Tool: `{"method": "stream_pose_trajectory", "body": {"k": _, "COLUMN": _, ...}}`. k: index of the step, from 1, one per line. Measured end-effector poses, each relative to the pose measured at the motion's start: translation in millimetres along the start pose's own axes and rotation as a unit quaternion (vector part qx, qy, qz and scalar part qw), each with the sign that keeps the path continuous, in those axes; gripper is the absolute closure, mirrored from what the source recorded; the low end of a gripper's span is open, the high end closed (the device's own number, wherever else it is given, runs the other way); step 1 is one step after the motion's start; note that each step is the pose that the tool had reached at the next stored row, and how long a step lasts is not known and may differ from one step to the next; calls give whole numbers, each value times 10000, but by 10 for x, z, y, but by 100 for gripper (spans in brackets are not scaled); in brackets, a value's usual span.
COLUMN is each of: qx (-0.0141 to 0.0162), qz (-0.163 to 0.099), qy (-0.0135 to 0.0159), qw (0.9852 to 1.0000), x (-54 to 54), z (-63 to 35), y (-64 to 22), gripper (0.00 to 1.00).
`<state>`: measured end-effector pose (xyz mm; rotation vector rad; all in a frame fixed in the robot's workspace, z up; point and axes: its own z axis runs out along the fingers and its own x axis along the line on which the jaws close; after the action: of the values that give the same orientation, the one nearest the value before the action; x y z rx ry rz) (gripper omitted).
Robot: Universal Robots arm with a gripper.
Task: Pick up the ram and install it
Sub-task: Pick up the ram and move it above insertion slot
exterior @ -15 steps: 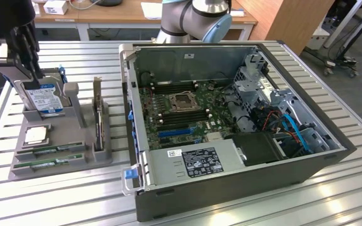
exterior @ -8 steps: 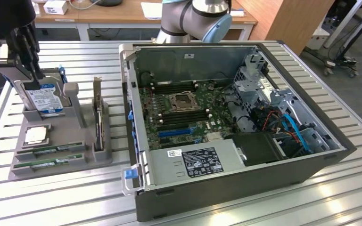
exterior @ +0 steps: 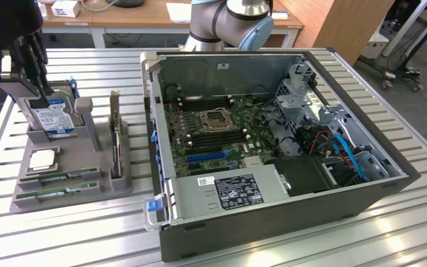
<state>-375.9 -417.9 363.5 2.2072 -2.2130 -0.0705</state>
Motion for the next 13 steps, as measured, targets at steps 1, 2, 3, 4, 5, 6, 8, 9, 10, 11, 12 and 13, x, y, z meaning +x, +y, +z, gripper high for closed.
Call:
{"method": "stream_pose_trajectory", "body": {"k": 1, "qx": -1, "qz": 0, "qy": 1, "qw": 10000, "x": 0, "z": 11, "y": -1, "gripper": 64}}
{"method": "stream_pose_trajectory", "body": {"k": 2, "qx": 0, "qz": 0, "qy": 0, "qw": 10000, "x": 0, "z": 22, "y": -1, "gripper": 64}}
{"method": "stream_pose_trajectory", "body": {"k": 3, "qx": 0, "qz": 0, "qy": 0, "qw": 10000, "x": 1, "z": 33, "y": -2, "gripper": 64}}
{"method": "stream_pose_trajectory", "body": {"k": 4, "qx": -1, "qz": 0, "qy": 0, "qw": 10000, "x": 1, "z": 44, "y": -2, "gripper": 64}}
{"method": "stream_pose_trajectory", "body": {"k": 5, "qx": -1, "qz": 0, "qy": 0, "qw": 10000, "x": 1, "z": 57, "y": -3, "gripper": 64}}
{"method": "stream_pose_trajectory", "body": {"k": 6, "qx": -1, "qz": 0, "qy": 1, "qw": 10000, "x": 2, "z": 69, "y": -3, "gripper": 64}}
{"method": "stream_pose_trajectory", "body": {"k": 8, "qx": -1, "qz": 0, "qy": 1, "qw": 10000, "x": 2, "z": 97, "y": -4, "gripper": 64}}
{"method": "stream_pose_trajectory", "body": {"k": 9, "qx": -1, "qz": 0, "qy": 1, "qw": 10000, "x": 3, "z": 109, "y": -5, "gripper": 64}}
{"method": "stream_pose_trajectory", "body": {"k": 10, "qx": -1, "qz": 0, "qy": 1, "qw": 10000, "x": 3, "z": 122, "y": -5, "gripper": 64}}
{"method": "stream_pose_trajectory", "body": {"k": 11, "qx": 0, "qz": 0, "qy": 1, "qw": 10000, "x": 3, "z": 134, "y": -6, "gripper": 64}}
{"method": "stream_pose_trajectory", "body": {"k": 12, "qx": -1, "qz": 0, "qy": 1, "qw": 10000, "x": 3, "z": 146, "y": -6, "gripper": 64}}
{"method": "stream_pose_trajectory", "body": {"k": 13, "qx": 0, "qz": 0, "qy": 0, "qw": 10000, "x": 3, "z": 158, "y": -7, "gripper": 64}}
